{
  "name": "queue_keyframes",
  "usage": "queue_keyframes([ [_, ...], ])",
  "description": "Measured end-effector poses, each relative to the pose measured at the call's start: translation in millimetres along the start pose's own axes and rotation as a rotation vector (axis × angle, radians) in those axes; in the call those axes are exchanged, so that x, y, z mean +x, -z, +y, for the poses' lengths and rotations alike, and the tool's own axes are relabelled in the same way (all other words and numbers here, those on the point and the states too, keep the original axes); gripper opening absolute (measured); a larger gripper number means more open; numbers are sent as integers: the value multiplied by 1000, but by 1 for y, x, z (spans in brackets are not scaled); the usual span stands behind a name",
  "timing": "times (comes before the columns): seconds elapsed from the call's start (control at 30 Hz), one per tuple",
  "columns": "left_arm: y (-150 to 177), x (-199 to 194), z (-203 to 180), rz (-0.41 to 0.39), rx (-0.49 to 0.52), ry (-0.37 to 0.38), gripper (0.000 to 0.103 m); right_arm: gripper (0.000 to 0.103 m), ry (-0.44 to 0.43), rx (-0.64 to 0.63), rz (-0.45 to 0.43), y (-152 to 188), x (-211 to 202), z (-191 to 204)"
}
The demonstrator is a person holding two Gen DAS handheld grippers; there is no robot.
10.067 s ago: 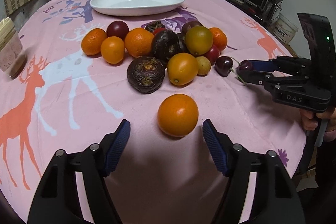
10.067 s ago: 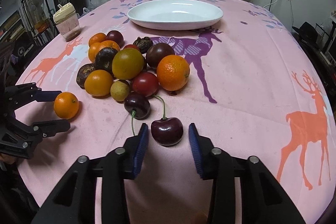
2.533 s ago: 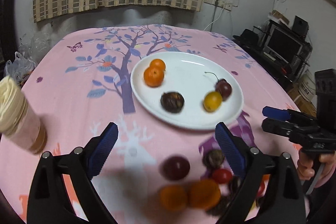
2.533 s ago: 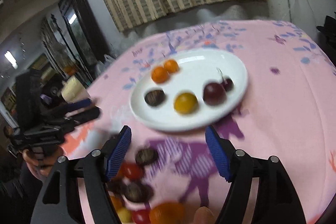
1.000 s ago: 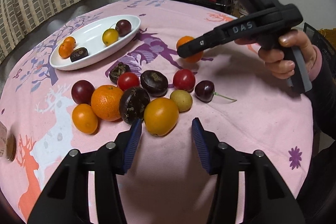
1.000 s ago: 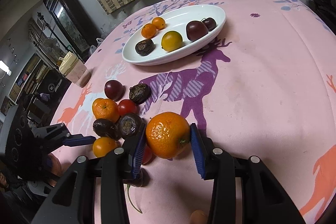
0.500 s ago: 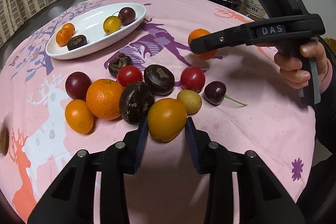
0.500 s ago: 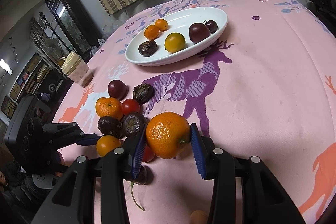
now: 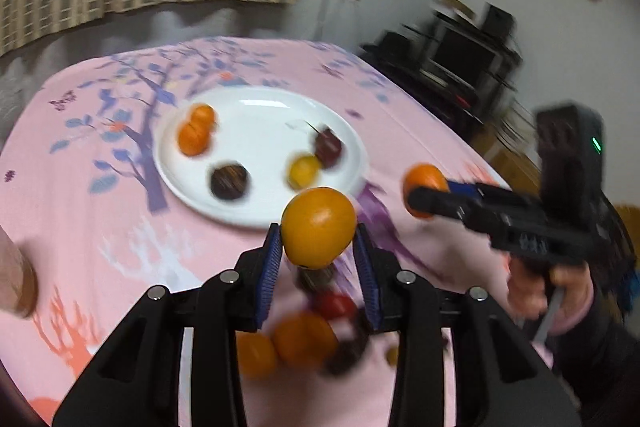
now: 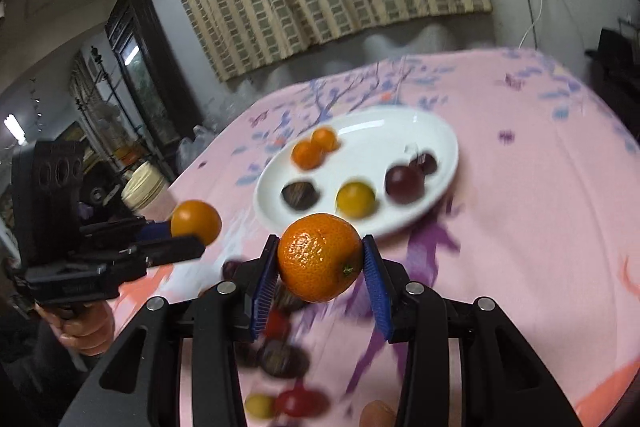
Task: Organize fruits
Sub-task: 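Place the yellow plum and tangerine on the plate with both tools, then grasp an orange with the left tool while the right tool grasps a purple fruit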
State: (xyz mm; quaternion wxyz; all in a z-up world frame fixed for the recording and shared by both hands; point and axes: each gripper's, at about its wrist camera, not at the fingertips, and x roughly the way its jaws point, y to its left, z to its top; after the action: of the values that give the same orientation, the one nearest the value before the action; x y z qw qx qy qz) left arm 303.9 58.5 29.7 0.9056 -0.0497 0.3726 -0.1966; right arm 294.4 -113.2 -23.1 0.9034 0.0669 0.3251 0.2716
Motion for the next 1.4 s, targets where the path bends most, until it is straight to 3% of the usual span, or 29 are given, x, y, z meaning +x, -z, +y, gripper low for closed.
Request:
queue_keyframes([
  [0.1, -38, 33, 23, 5, -72, -58, 36, 42, 47, 7, -12, -23, 31, -7],
  [0.23, -60, 73, 32, 38, -53, -175, 36, 42, 48, 73, 26, -38, 73, -26],
  [0.3, -63, 86, 37, 60, -60, -194, 36, 43, 45, 78, 50, -39, 86, -31],
  [0.33, -64, 89, 40, 64, -78, -198, 41, 46, 41, 77, 48, -38, 87, -31],
  [0.37, -64, 89, 44, 60, -102, -205, 60, 49, 25, 76, 42, -38, 86, -31],
  [0.43, -63, 80, 49, 24, -149, -204, 80, 52, 11, 71, 30, -37, 80, -27],
  [0.6, -48, 39, 49, -7, -173, -196, 88, 62, -34, 4, -12, -32, 46, -2],
  [0.67, -32, 14, 47, -27, -167, -225, 95, 67, -55, -56, 9, -20, 35, 15],
  [0.8, 17, -20, 56, -92, -205, -276, 98, 68, -58, -231, 83, 17, 24, 56],
  [0.9, 50, -21, 66, -44, -225, -351, 98, 68, -27, -373, 122, 47, 21, 91],
  [0.97, 55, -22, 73, -14, -250, -354, 98, 68, -4, -421, 154, 61, 22, 105],
  [1.17, 60, -41, 85, -58, -316, -350, 97, 66, 23, -460, 254, 78, 33, 113],
  [1.4, 57, -45, 74, -73, -274, -366, 97, 58, 103, -559, 239, 87, 37, 125],
])
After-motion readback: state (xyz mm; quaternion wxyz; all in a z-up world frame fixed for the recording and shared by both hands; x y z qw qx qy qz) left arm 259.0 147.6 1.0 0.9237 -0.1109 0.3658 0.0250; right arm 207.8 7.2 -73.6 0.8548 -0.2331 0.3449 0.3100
